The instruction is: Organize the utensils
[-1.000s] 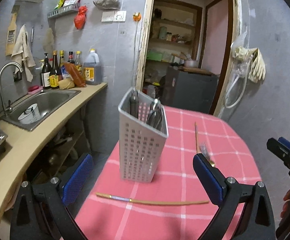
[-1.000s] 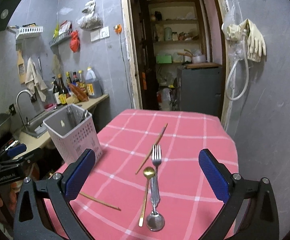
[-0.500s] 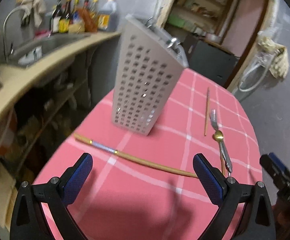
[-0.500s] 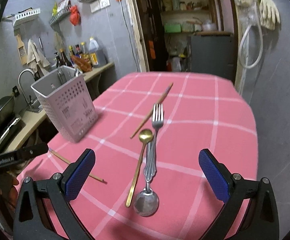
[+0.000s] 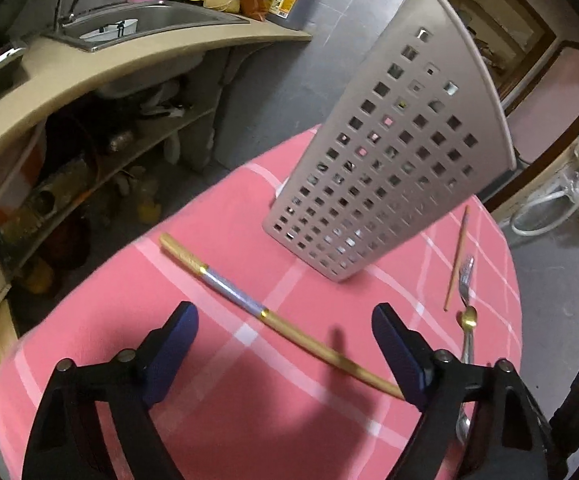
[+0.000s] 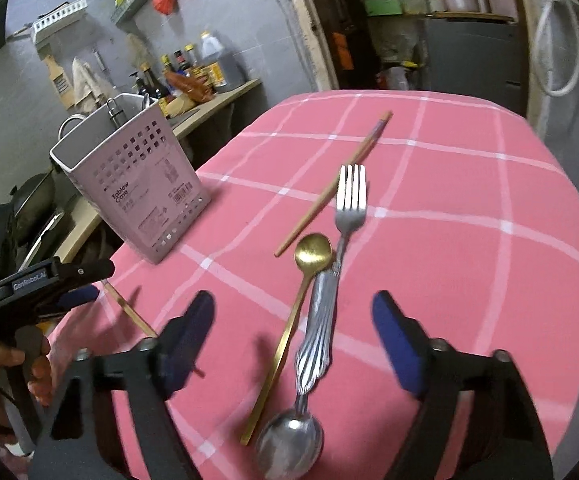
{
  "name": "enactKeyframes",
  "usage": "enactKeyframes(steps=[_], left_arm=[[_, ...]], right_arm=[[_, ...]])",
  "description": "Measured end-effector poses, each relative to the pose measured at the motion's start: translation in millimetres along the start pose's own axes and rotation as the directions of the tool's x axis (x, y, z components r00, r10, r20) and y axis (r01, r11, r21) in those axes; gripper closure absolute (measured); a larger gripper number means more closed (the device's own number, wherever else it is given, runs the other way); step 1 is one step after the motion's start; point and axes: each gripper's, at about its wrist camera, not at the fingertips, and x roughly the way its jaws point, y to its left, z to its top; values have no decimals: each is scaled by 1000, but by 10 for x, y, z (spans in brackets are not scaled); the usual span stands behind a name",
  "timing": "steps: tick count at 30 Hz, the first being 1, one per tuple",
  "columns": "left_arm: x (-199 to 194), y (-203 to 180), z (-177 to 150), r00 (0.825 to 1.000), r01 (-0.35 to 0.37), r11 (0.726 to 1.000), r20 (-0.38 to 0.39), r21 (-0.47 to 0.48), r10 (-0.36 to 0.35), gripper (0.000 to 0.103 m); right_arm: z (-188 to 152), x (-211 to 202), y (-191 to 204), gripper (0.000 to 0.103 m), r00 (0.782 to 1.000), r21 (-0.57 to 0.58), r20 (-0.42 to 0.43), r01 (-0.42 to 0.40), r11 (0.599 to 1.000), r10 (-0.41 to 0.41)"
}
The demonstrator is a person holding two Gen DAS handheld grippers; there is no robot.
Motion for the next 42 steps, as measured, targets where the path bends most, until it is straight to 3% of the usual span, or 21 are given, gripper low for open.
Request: enactKeyframes(steps=[3,9,11,16,18,21,22,23,30,33,37,42], left_arm=[[47,12,46,1000,-14,1000,4,-19,14,27],[124,81,131,999,-39,996,14,-84,40,47],[140,85,150,999,-43,995,15,-93,45,51],[154,76,146,997,-70,994,19,-87,72,58],[152,88,139,997,-78,993,20,-89,80,72],[149,125,128,997,-72,992,17,-104,74,82],[145,140,127,997,-67,992,16,-110,69,83],[143,143,123,998,-62,992,13,-111,64,85],[124,76,49,1000,-19,992,-13,-123,18,92],[189,-32,-72,994,37,992,-102,-119,-49,95],[160,-358,-299,987,90,996,-131,-10,-90,96],[241,-746,-441,969,172,979,-201,111,-147,96]], right_arm=[[121,125,-1,36,999,-32,-9,-32,999,32],[304,373,-33,57,994,-60,-54,-95,994,92],[349,426,-56,58,993,-63,-64,-107,992,103],[382,578,-139,76,984,-29,-109,-144,989,141],[359,623,-165,81,980,-18,-125,-157,987,154],[324,628,-153,83,979,-22,-129,-161,987,157],[319,630,-148,97,979,-26,-128,-160,987,156],[312,616,-144,99,980,-27,-127,-160,987,155],[175,424,-256,100,982,38,-118,-147,988,151],[100,296,-327,100,985,71,-106,-126,989,133],[9,133,-444,100,991,119,-79,-94,988,104],[-64,-11,-626,100,997,180,-44,-52,982,61]])
